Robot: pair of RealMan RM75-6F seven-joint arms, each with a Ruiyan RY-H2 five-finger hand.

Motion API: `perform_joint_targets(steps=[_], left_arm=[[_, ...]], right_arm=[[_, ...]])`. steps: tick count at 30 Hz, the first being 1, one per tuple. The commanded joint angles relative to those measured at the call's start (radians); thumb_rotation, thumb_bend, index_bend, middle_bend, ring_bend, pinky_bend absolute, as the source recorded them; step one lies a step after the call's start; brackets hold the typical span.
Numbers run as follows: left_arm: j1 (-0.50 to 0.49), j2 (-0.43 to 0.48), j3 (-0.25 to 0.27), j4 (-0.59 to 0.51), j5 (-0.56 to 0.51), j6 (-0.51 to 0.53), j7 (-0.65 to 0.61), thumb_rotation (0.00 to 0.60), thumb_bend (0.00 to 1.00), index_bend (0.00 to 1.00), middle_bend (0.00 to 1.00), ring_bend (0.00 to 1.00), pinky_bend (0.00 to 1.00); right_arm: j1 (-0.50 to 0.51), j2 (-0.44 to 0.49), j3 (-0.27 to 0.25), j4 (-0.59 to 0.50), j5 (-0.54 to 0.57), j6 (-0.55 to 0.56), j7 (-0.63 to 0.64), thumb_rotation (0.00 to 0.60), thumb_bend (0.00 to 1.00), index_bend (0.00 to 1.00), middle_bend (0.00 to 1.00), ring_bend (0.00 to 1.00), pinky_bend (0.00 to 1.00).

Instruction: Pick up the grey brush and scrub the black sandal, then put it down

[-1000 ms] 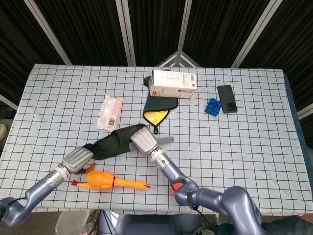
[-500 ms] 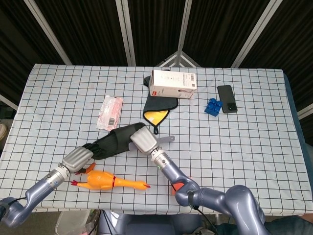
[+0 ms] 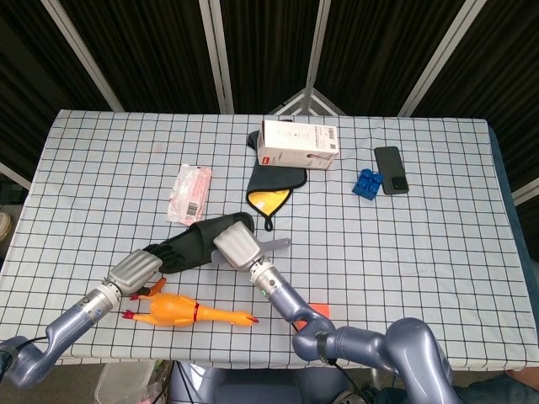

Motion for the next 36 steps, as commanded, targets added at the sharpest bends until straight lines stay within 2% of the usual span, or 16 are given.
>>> perform_joint_targets(steps=[1, 11, 23, 27, 31, 34, 36], left_arm=[[-0.001, -0.003, 0.002, 0.003, 0.001, -0.003, -0.004, 0.6, 0.73, 0.18, 0.21, 0.11, 0.15], [-0.001, -0.006, 0.007, 0.008, 0.007, -0.006, -0.006, 0.6, 0.73, 0.18, 0.21, 0.11, 0.15], [0.006, -0.001, 0.008, 0.008, 0.003, 0.003, -0.003, 0.6, 0.73, 0.18, 0.21, 0.11, 0.15], [0.005, -0.001, 0.0, 0.002, 0.009, 0.018, -0.005, 0.6, 0.73, 0.18, 0.21, 0.11, 0.15], [0.003, 0.001, -0.003, -0.004, 0.021, 0.031, 0.003, 0.6, 0.73, 0.17, 0.19, 0.11, 0.12], [0.007, 0.002, -0.009, -0.012, 0.031, 0.057, 0.008, 0.6, 0.69, 0.16, 0.15, 0.08, 0.1], [0.014, 0.003, -0.013, -0.014, 0.043, 0.088, 0.008, 0.6, 0.64, 0.12, 0.07, 0.03, 0.07]], right_arm=[[0.004, -0.012, 0.006, 0.033, 0.01, -0.004, -0.002, 0.6, 0.83, 0.87, 0.76, 0.61, 0.77], [0.006, -0.026, 0.018, 0.125, 0.035, -0.018, 0.005, 0.6, 0.84, 0.87, 0.76, 0.61, 0.77], [-0.014, -0.001, 0.002, 0.164, 0.04, -0.019, -0.019, 0.6, 0.84, 0.87, 0.76, 0.61, 0.77], [-0.022, 0.024, 0.0, 0.12, 0.035, -0.003, -0.029, 0.6, 0.85, 0.87, 0.76, 0.61, 0.77], [-0.043, 0.078, -0.014, 0.027, 0.041, 0.015, -0.103, 0.6, 0.85, 0.87, 0.76, 0.61, 0.77], [-0.068, 0.133, -0.025, -0.069, 0.062, 0.03, -0.173, 0.6, 0.86, 0.87, 0.76, 0.61, 0.77], [-0.088, 0.169, -0.033, -0.132, 0.079, 0.042, -0.209, 0.6, 0.86, 0.87, 0.76, 0.61, 0.77]])
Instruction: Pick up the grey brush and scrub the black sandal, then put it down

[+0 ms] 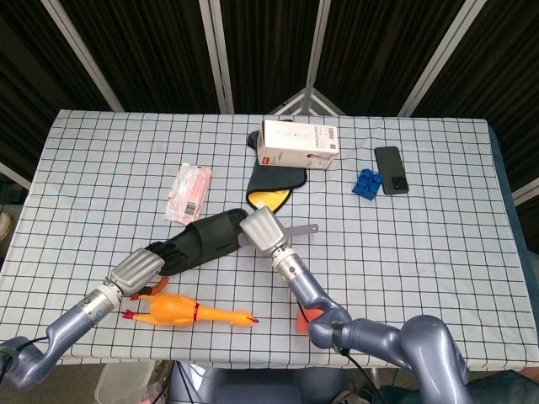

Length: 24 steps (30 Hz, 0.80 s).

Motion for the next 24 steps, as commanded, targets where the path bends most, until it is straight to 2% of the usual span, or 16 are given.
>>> perform_joint_targets(steps=[1, 5, 14, 18, 24], left_arm=[[0.013, 0.004, -0.009, -0.005, 0.02, 0.054, 0.006, 0.6, 0.6, 0.09, 0.03, 0.01, 0.06], [0.033, 0.021, -0.014, -0.012, 0.033, 0.109, 0.029, 0.6, 0.52, 0.01, 0.0, 0.0, 0.04], [0.141, 0.129, -0.033, -0.082, 0.005, 0.299, 0.049, 0.6, 0.3, 0.0, 0.0, 0.0, 0.01], [0.22, 0.181, -0.047, -0.126, -0.027, 0.417, 0.043, 0.6, 0.25, 0.0, 0.0, 0.0, 0.01], [0.302, 0.205, -0.041, -0.15, -0.026, 0.522, 0.022, 0.6, 0.25, 0.0, 0.0, 0.0, 0.0]], right_arm=[[-0.051, 0.092, -0.021, -0.146, 0.043, 0.033, -0.097, 0.6, 0.86, 0.87, 0.76, 0.61, 0.77], [-0.086, 0.137, -0.036, -0.222, 0.086, 0.046, -0.131, 0.6, 0.86, 0.87, 0.76, 0.61, 0.77], [-0.147, 0.245, -0.071, -0.299, 0.222, 0.054, -0.216, 0.6, 0.86, 0.87, 0.76, 0.61, 0.77], [-0.181, 0.299, -0.101, -0.309, 0.27, 0.053, -0.221, 0.6, 0.86, 0.87, 0.76, 0.61, 0.77], [-0.219, 0.376, -0.16, -0.324, 0.318, 0.026, -0.229, 0.6, 0.86, 0.87, 0.76, 0.61, 0.77]])
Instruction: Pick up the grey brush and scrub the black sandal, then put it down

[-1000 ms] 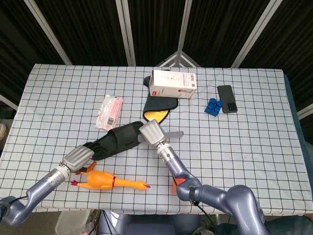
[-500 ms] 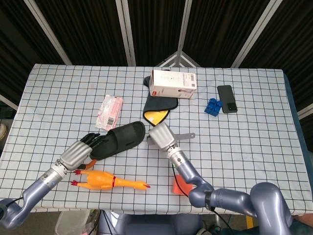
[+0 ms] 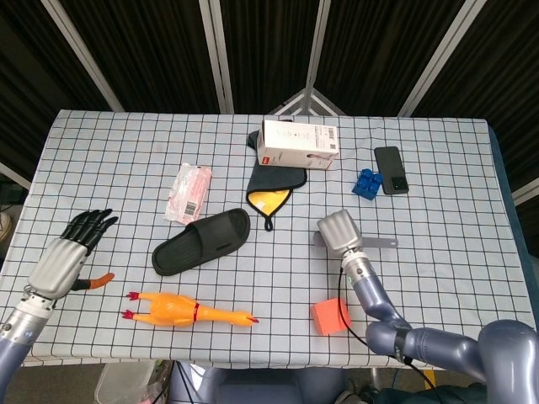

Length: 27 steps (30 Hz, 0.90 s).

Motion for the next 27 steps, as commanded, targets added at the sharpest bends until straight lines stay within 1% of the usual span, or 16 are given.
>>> perform_joint_targets(steps=[1, 8, 10, 12, 13, 14, 15, 17, 20, 23, 25, 27], left_arm=[[0.048, 0.01, 0.001, -0.005, -0.001, 0.056, -0.024, 0.6, 0.25, 0.0, 0.0, 0.0, 0.0], [0.069, -0.013, -0.007, 0.025, 0.001, 0.061, -0.06, 0.6, 0.25, 0.0, 0.0, 0.0, 0.0], [0.07, -0.017, -0.008, 0.03, 0.004, 0.056, -0.066, 0.6, 0.25, 0.0, 0.0, 0.0, 0.0], [0.069, -0.019, -0.01, 0.033, 0.006, 0.046, -0.065, 0.6, 0.25, 0.0, 0.0, 0.0, 0.0], [0.069, -0.02, -0.011, 0.034, 0.007, 0.044, -0.064, 0.6, 0.25, 0.0, 0.0, 0.0, 0.0], [0.069, -0.021, -0.013, 0.033, 0.007, 0.042, -0.064, 0.6, 0.25, 0.0, 0.0, 0.0, 0.0], [0.069, -0.021, -0.015, 0.033, 0.006, 0.04, -0.065, 0.6, 0.26, 0.0, 0.0, 0.0, 0.0], [0.069, -0.02, -0.017, 0.031, 0.003, 0.03, -0.07, 0.6, 0.27, 0.0, 0.0, 0.0, 0.0], [0.067, -0.021, -0.021, 0.031, -0.001, 0.014, -0.077, 0.6, 0.26, 0.0, 0.0, 0.0, 0.0], [0.066, -0.027, -0.023, 0.033, 0.003, 0.008, -0.086, 0.6, 0.26, 0.0, 0.0, 0.0, 0.0], [0.065, -0.031, -0.024, 0.036, 0.007, 0.005, -0.088, 0.6, 0.26, 0.0, 0.0, 0.0, 0.0], [0.065, -0.034, -0.024, 0.037, 0.012, 0.001, -0.091, 0.6, 0.26, 0.0, 0.0, 0.0, 0.0]], right_arm=[[-0.02, 0.042, -0.037, -0.011, 0.029, -0.019, -0.012, 0.6, 0.86, 0.87, 0.76, 0.61, 0.77], [-0.029, 0.092, -0.057, -0.052, 0.06, -0.037, 0.007, 0.6, 0.86, 0.86, 0.76, 0.61, 0.77], [-0.028, 0.097, -0.058, -0.062, 0.062, -0.039, 0.015, 0.6, 0.86, 0.84, 0.76, 0.61, 0.77], [-0.026, 0.103, -0.059, -0.074, 0.062, -0.043, 0.025, 0.6, 0.86, 0.75, 0.74, 0.61, 0.77], [-0.025, 0.105, -0.061, -0.078, 0.06, -0.044, 0.027, 0.6, 0.86, 0.69, 0.72, 0.6, 0.77], [-0.023, 0.108, -0.063, -0.084, 0.056, -0.045, 0.03, 0.6, 0.86, 0.6, 0.67, 0.58, 0.77], [-0.023, 0.112, -0.065, -0.09, 0.051, -0.046, 0.036, 0.6, 0.86, 0.54, 0.63, 0.56, 0.77], [-0.022, 0.119, -0.067, -0.101, 0.041, -0.049, 0.051, 0.6, 0.86, 0.37, 0.53, 0.53, 0.77], [-0.021, 0.129, -0.072, -0.111, 0.025, -0.053, 0.069, 0.6, 0.86, 0.16, 0.42, 0.47, 0.77], [-0.02, 0.133, -0.076, -0.118, 0.014, -0.051, 0.082, 0.6, 0.86, 0.04, 0.34, 0.43, 0.77], [-0.021, 0.133, -0.08, -0.122, 0.007, -0.048, 0.088, 0.6, 0.86, 0.0, 0.31, 0.42, 0.77], [-0.02, 0.133, -0.086, -0.125, 0.002, -0.048, 0.091, 0.6, 0.85, 0.0, 0.3, 0.41, 0.77]])
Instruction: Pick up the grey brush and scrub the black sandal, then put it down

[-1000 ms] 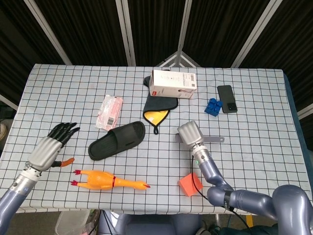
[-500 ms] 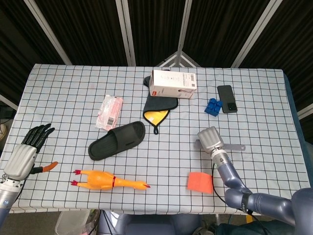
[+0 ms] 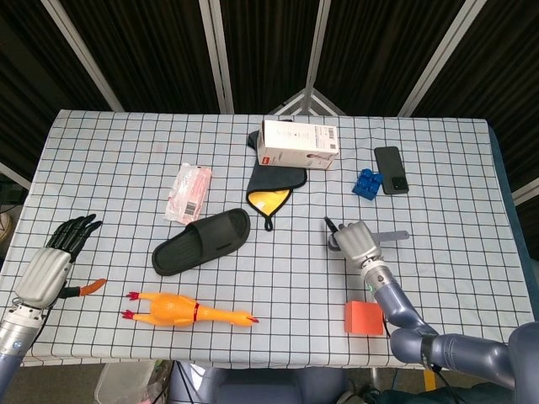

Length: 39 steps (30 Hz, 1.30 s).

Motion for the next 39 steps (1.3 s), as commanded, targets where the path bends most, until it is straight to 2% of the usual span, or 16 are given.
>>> perform_joint_targets(steps=[1, 11, 13, 20, 22, 39], left_arm=[[-0.001, -0.004, -0.001, 0.001, 0.005, -0.004, -0.004, 0.6, 0.26, 0.0, 0.0, 0.0, 0.0], [0.001, -0.009, -0.008, 0.004, 0.008, -0.015, -0.01, 0.6, 0.26, 0.0, 0.0, 0.0, 0.0], [0.001, -0.011, -0.009, 0.006, 0.007, -0.021, -0.012, 0.6, 0.26, 0.0, 0.0, 0.0, 0.0], [0.0, -0.012, -0.013, 0.007, 0.008, -0.031, -0.012, 0.6, 0.26, 0.0, 0.0, 0.0, 0.0], [0.0, -0.012, -0.014, 0.008, 0.007, -0.035, -0.014, 0.6, 0.26, 0.0, 0.0, 0.0, 0.0], [0.004, -0.008, -0.02, 0.015, 0.011, -0.039, -0.037, 0.6, 0.26, 0.0, 0.0, 0.0, 0.0]], right_arm=[[0.002, 0.0, -0.007, -0.004, -0.004, -0.001, 0.003, 0.6, 0.85, 0.0, 0.29, 0.41, 0.77], [0.001, 0.004, -0.019, -0.011, -0.002, 0.011, 0.017, 0.6, 0.76, 0.0, 0.25, 0.39, 0.75], [-0.001, 0.003, -0.023, -0.011, -0.002, 0.014, 0.02, 0.6, 0.72, 0.0, 0.24, 0.37, 0.7], [-0.014, -0.008, -0.034, 0.002, -0.034, 0.032, 0.047, 0.6, 0.5, 0.0, 0.12, 0.16, 0.34], [-0.016, -0.01, -0.034, 0.001, -0.045, 0.039, 0.055, 0.6, 0.47, 0.0, 0.1, 0.14, 0.3], [-0.024, -0.006, -0.035, -0.036, -0.047, 0.061, 0.051, 0.6, 0.44, 0.0, 0.07, 0.12, 0.29]])
